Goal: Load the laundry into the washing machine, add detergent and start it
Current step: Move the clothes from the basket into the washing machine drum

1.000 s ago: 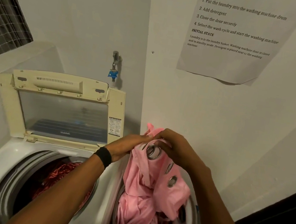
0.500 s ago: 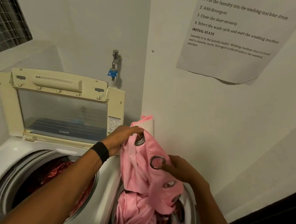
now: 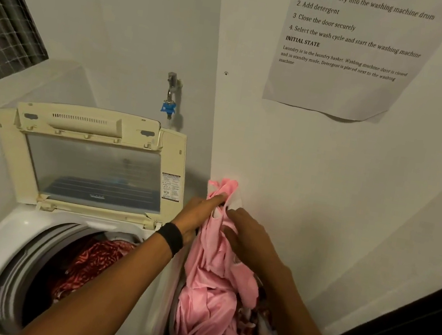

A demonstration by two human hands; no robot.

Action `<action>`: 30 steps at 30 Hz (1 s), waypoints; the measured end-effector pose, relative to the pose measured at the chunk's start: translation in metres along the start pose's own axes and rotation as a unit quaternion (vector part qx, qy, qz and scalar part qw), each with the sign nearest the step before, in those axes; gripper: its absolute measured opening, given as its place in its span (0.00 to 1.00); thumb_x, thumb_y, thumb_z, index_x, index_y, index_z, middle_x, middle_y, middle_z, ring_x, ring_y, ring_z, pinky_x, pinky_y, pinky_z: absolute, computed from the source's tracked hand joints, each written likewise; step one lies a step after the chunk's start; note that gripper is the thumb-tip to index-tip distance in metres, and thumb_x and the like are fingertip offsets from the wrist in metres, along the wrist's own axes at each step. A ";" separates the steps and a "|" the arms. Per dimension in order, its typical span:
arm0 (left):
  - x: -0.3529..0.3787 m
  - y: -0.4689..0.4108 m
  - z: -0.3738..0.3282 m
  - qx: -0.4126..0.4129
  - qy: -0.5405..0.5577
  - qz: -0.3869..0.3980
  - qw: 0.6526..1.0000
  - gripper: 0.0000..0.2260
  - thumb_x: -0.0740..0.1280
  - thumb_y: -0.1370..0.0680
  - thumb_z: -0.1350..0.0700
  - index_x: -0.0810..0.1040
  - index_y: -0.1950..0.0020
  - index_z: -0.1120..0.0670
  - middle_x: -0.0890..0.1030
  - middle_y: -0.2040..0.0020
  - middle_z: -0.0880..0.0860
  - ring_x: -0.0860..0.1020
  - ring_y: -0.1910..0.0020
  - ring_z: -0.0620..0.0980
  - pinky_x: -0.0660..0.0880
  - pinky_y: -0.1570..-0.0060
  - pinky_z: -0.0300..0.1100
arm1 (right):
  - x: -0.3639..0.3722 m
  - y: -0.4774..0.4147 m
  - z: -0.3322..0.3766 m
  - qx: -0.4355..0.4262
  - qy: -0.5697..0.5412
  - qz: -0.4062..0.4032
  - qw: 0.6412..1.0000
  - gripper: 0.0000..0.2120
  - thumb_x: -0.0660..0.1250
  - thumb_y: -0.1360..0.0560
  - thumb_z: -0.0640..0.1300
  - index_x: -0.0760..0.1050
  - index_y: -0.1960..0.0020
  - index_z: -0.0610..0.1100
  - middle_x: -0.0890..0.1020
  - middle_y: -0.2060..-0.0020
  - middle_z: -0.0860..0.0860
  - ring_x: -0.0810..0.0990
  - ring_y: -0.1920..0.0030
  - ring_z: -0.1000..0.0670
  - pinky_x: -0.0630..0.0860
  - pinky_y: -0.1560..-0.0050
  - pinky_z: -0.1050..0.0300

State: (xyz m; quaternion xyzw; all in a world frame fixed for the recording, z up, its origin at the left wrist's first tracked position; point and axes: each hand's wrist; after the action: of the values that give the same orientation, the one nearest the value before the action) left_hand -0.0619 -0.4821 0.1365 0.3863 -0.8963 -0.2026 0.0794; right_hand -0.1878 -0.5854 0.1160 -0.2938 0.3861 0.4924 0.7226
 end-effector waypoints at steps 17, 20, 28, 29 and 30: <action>-0.013 -0.002 -0.004 -0.008 -0.040 -0.018 0.999 0.08 0.64 0.19 0.54 0.80 0.54 0.55 0.79 0.64 0.52 0.76 0.65 0.49 0.69 0.64 0.41 | -0.001 0.010 -0.028 0.085 0.096 0.134 0.983 0.27 0.69 0.24 0.59 0.69 0.29 0.50 0.80 0.39 0.47 0.79 0.39 0.41 0.74 0.43 0.50; -0.027 -0.005 -0.007 0.017 -0.047 -0.039 0.998 0.11 0.67 0.22 0.50 0.81 0.54 0.57 0.80 0.61 0.54 0.77 0.61 0.51 0.69 0.59 0.43 | -0.011 0.016 -0.049 0.077 0.107 0.186 0.974 0.09 0.69 0.23 0.57 0.73 0.53 0.53 0.78 0.53 0.52 0.78 0.49 0.47 0.68 0.52 0.54; -0.031 -0.003 -0.003 0.018 -0.122 0.101 0.987 0.15 0.70 0.25 0.49 0.85 0.47 0.59 0.86 0.50 0.57 0.82 0.52 0.52 0.76 0.45 0.49 | -0.041 -0.006 -0.024 -0.059 -0.056 -0.012 0.997 0.06 0.67 0.19 0.51 0.78 0.50 0.49 0.75 0.63 0.56 0.74 0.61 0.53 0.70 0.58 0.55; -0.029 -0.002 -0.001 0.018 -0.126 0.111 0.986 0.17 0.71 0.25 0.48 0.85 0.45 0.60 0.86 0.47 0.59 0.83 0.49 0.54 0.76 0.40 0.52 | -0.039 -0.010 -0.022 -0.050 -0.048 -0.016 0.997 0.07 0.66 0.19 0.52 0.77 0.51 0.49 0.74 0.64 0.57 0.74 0.61 0.53 0.68 0.59 0.54; -0.026 -0.001 -0.001 0.021 -0.130 0.120 0.984 0.18 0.71 0.24 0.46 0.85 0.43 0.59 0.86 0.45 0.59 0.84 0.46 0.55 0.76 0.36 0.53 | -0.036 -0.013 -0.021 -0.034 -0.039 -0.023 0.998 0.09 0.65 0.19 0.53 0.75 0.53 0.49 0.74 0.64 0.57 0.74 0.61 0.52 0.67 0.59 0.54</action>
State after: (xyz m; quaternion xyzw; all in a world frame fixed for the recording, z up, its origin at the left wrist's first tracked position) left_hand -0.0429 -0.4637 0.1370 0.2481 -0.9428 -0.2215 -0.0218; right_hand -0.1893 -0.6243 0.1355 -0.3075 0.3340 0.4996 0.7377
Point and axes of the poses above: each hand's wrist, its own y-axis away from the middle knuckle, its own x-axis out of the palm, z = x × y
